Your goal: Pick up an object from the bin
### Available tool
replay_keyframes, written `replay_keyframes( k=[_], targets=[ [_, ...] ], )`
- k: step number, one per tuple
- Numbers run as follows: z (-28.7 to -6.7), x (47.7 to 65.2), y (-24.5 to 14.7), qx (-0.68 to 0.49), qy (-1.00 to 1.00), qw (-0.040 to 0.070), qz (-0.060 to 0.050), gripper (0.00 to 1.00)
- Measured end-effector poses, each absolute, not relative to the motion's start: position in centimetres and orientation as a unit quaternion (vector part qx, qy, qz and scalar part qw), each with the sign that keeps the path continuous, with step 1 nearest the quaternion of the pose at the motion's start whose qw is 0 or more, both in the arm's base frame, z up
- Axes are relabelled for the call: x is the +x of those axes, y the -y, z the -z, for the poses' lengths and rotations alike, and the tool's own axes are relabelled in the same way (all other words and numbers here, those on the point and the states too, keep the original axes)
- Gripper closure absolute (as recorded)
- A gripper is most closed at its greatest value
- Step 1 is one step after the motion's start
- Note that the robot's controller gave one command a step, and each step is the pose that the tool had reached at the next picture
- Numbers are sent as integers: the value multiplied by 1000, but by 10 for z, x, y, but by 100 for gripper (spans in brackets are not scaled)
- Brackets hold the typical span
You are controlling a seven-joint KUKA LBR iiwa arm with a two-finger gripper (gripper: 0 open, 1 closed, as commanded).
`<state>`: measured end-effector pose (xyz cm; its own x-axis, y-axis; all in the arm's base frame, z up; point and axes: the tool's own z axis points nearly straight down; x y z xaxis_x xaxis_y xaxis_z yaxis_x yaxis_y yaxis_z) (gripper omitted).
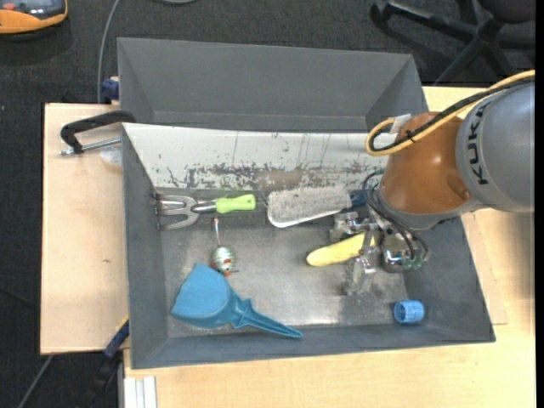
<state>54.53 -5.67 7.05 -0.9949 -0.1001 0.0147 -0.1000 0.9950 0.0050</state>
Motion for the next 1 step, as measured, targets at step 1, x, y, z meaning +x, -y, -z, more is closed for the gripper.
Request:
replay_keyframes(
  k=[1],
  targets=[
    [-71,546,57,50,999,7,2,100]
  ],
)
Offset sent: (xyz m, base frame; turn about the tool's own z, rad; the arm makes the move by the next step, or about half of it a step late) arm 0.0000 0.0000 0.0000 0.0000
